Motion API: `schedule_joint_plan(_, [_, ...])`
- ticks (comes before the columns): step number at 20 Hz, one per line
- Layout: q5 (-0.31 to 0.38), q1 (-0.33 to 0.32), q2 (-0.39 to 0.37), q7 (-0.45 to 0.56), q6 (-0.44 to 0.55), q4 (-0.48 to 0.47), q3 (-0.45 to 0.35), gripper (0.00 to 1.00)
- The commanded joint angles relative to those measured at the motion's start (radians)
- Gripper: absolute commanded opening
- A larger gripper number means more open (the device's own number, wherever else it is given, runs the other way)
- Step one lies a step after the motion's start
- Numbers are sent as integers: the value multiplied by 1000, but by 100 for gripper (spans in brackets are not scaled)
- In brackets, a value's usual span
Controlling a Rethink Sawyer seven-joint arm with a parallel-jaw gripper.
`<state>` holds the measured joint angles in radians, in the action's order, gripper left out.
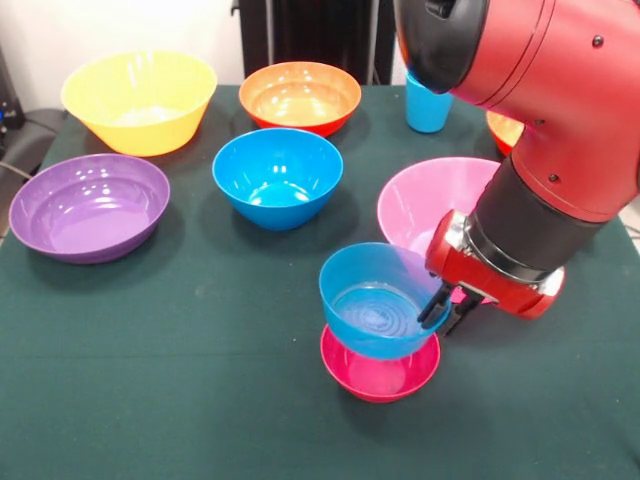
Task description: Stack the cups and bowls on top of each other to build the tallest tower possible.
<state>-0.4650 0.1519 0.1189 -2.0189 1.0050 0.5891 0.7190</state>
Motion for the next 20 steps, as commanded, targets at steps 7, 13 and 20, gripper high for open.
schedule_joint_plan(7, [68, -23, 69, -22, -87, 34, -124, 0])
schedule_joint_plan(13, [57, -36, 80, -2, -87, 6, -138, 0])
schedule_joint_plan(20, [44, -25, 54, -5, -77, 25, -164, 0])
